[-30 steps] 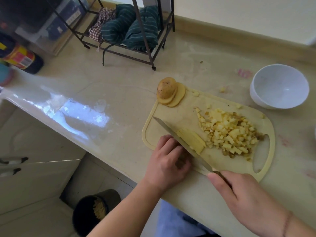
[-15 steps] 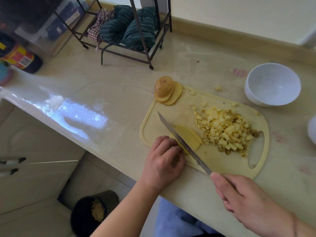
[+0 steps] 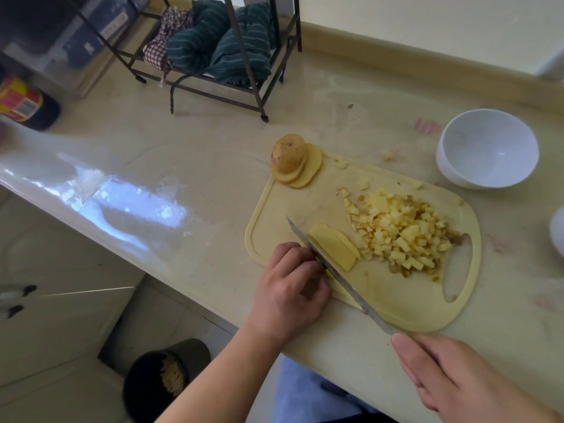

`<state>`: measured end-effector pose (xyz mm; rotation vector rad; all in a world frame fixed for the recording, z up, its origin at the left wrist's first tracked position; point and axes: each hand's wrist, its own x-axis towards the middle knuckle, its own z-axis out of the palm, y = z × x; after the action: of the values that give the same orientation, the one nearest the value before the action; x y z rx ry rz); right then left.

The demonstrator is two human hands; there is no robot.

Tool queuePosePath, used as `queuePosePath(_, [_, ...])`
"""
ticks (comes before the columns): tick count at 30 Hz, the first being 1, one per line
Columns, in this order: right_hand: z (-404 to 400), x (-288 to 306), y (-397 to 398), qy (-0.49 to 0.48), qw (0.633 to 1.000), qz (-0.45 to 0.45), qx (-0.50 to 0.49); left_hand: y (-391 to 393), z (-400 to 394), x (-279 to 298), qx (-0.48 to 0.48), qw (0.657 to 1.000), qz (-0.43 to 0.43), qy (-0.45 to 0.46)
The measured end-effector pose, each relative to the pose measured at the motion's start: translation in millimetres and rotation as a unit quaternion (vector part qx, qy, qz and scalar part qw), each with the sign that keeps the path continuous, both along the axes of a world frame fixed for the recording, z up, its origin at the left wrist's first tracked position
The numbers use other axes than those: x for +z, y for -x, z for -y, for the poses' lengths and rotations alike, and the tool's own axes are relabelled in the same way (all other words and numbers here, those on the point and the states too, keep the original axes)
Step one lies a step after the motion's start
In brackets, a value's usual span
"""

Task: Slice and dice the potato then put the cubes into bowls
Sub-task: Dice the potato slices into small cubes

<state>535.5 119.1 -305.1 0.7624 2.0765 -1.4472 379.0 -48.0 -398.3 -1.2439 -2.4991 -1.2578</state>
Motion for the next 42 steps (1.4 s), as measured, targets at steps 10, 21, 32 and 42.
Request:
queuePosePath(10, [10.9, -12.4, 42.1, -0.067, 0.994, -0.083, 0.025, 2.2, 0.2, 0.3, 0.006, 1.000, 0.008, -0.009])
queuePosePath(21, [4.7, 11.1, 30.9, 0.017, 0.999, -0.042, 0.002, -4.0, 6.0, 1.4, 0.006, 1.000, -0.016, -0.023])
queuePosePath(32, [6.1, 2.5, 15.9, 0.004, 0.999, -0.035, 0.021, -7.1, 4.6, -1.5, 0.016, 0.999, -0.029, -0.021])
queuePosePath(42, [4.2, 3.5, 1.8, -0.016, 1.000, -0.005, 0.010, -5.8, 5.9, -2.3, 0.014, 0.999, -0.014, -0.026])
